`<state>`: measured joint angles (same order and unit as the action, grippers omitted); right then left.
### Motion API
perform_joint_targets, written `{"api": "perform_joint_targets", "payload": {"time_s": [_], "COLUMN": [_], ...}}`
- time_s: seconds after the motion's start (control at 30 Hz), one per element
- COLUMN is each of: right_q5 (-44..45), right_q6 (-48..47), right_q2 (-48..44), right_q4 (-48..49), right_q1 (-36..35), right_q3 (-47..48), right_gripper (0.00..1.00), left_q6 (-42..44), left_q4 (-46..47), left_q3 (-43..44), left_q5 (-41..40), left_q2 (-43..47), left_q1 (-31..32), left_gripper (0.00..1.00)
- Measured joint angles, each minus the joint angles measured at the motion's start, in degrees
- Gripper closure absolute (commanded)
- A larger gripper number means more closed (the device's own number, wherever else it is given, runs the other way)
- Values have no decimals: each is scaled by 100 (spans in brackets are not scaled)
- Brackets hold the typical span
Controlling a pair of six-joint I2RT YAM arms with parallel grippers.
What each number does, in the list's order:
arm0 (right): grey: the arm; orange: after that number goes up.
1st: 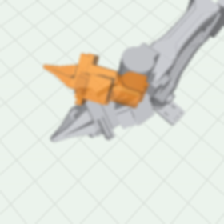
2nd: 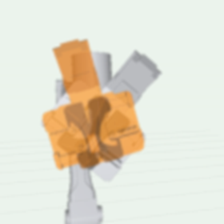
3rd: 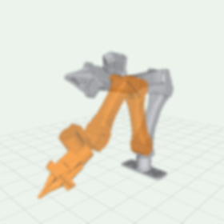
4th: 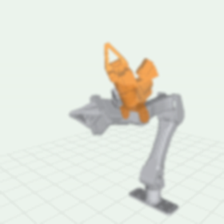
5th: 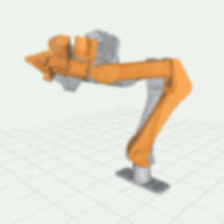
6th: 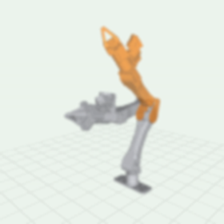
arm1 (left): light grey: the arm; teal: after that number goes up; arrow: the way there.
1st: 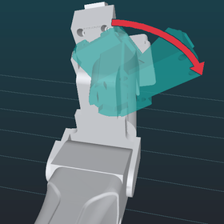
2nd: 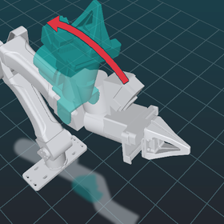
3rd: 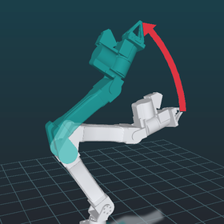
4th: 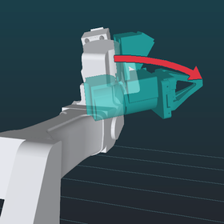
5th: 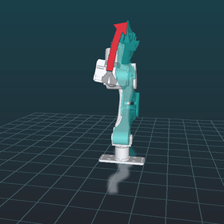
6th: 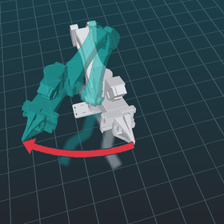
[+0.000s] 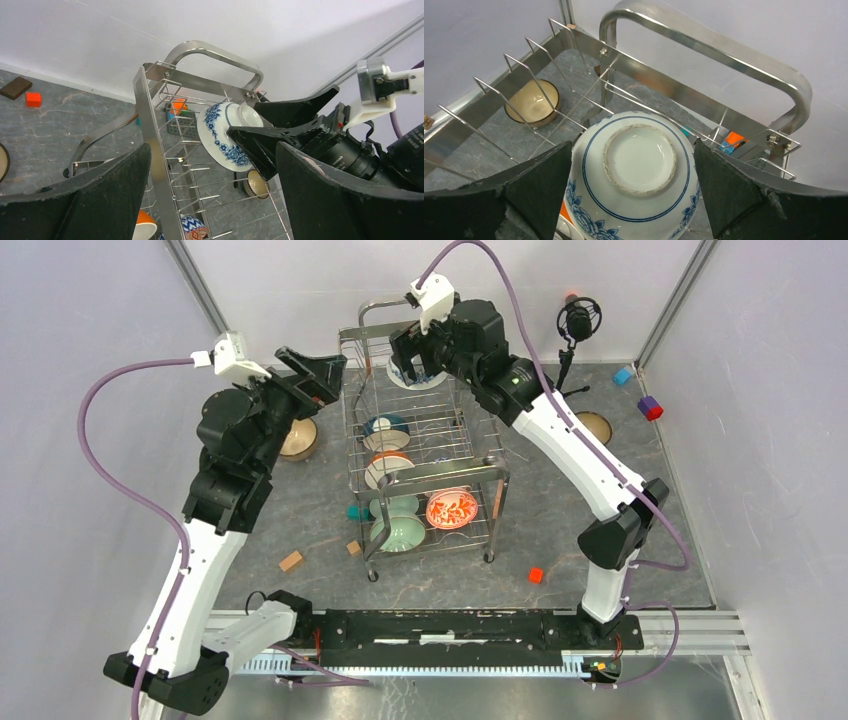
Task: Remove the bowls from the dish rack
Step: Pick up the bowl from the dish rack.
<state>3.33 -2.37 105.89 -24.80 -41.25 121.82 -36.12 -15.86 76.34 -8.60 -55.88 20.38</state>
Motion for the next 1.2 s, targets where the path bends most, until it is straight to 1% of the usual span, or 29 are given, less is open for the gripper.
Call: {"api": "perform_joint_targets", "payload": {"time_s": [0.2,0.33,0.53,0.63,0.73,0.83,0.87,0.9,1.03,1.2], "right_q5": [61,59,63,61,61,61,61,61,79,81], "right_q6": [0,81,295,387,420,439,452,463,529,649], "right_q2": [94,92,92,92,92,92,92,92,79,-59], "right_q4": [-24,66,186,205,201,199,199,201,216,461], "right_q1": [-2,-2,2,0,0,0,0,0,0,26], "right_q3": [0,0,0,0,0,-2,-2,-2,-35,-321], "right_gripper": [21,35,48,56,71,89,97,100,100,100], "left_q6": [-2,-2,-2,-2,-2,-2,-2,-2,-2,-4], "left_q4": [20,20,22,22,35,39,39,50,66,101], "left_q3": [-90,-136,-142,-144,-170,-184,-186,-188,-199,-216], "left_q5": [15,17,17,17,17,20,20,20,22,22], "left_q2": [0,0,2,2,11,11,11,13,13,13], "left_q1": [0,0,0,0,0,0,0,0,0,0], "left_gripper": [0,0,0,0,0,0,0,0,0,0]}}
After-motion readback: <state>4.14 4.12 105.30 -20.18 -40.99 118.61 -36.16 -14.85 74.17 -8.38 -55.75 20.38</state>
